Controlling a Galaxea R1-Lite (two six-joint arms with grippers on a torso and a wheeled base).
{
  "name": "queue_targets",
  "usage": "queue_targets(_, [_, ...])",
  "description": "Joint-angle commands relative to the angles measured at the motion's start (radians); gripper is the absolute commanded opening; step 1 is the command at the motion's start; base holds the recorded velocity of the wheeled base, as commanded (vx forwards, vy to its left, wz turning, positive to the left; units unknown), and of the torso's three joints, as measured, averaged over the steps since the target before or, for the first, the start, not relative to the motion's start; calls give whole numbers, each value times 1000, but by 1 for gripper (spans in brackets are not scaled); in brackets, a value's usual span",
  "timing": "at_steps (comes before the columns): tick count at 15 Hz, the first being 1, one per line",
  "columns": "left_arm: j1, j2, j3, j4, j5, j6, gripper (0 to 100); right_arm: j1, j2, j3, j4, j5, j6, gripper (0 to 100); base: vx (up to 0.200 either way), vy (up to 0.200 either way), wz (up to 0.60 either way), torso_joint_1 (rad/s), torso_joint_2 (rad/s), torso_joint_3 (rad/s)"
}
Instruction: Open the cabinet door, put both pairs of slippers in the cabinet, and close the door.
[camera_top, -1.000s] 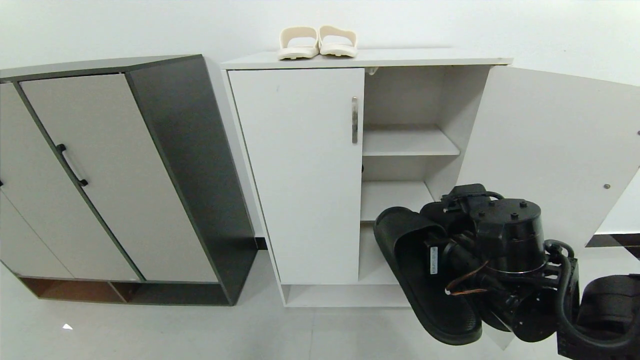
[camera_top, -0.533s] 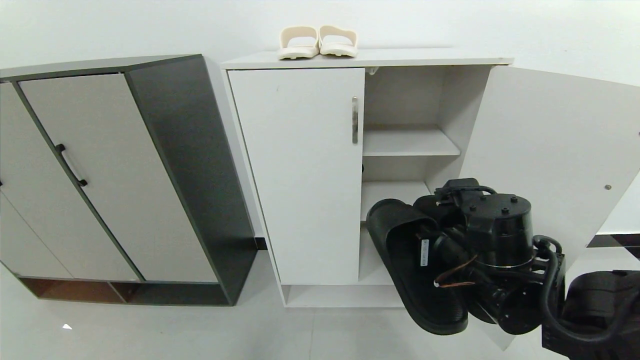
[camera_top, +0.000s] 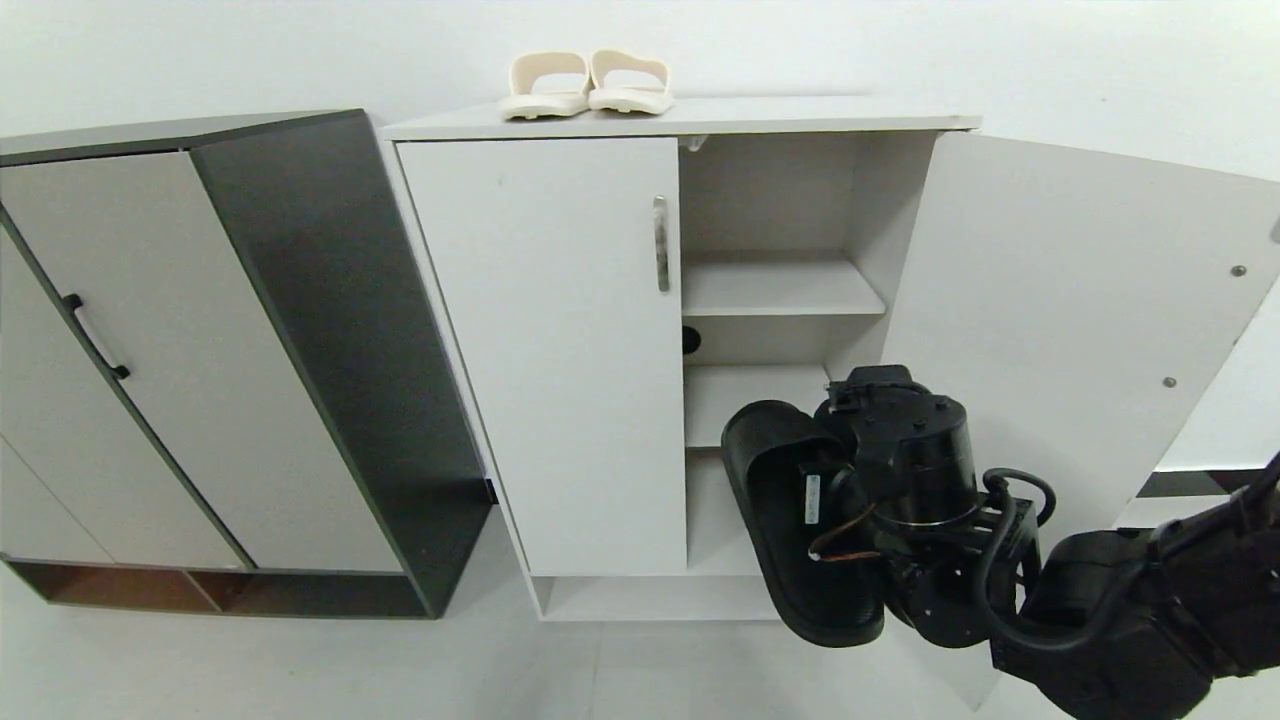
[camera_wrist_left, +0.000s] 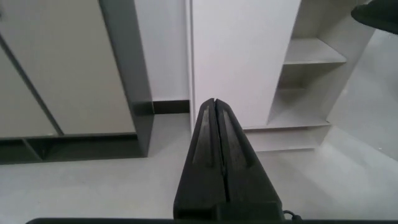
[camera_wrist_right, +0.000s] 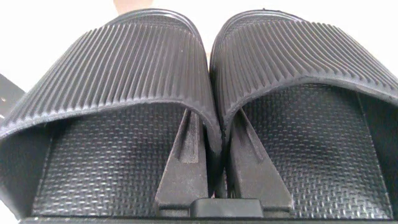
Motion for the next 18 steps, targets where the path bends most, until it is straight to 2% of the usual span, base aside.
queue_targets(1, [0,4,0,-1,0,-1,0,7,25,-1,-1,0,-1,0,0,0,0,0,0,0])
queue_targets(14, [0,4,0,-1,0,-1,0,7,213,-99,-30,5,53,0,0,0,0,0,0,0])
queue_targets(18, [0,4,0,-1,0,1,0,4,307,-208,-27,0,50,0,0,0,0,4,2,-148])
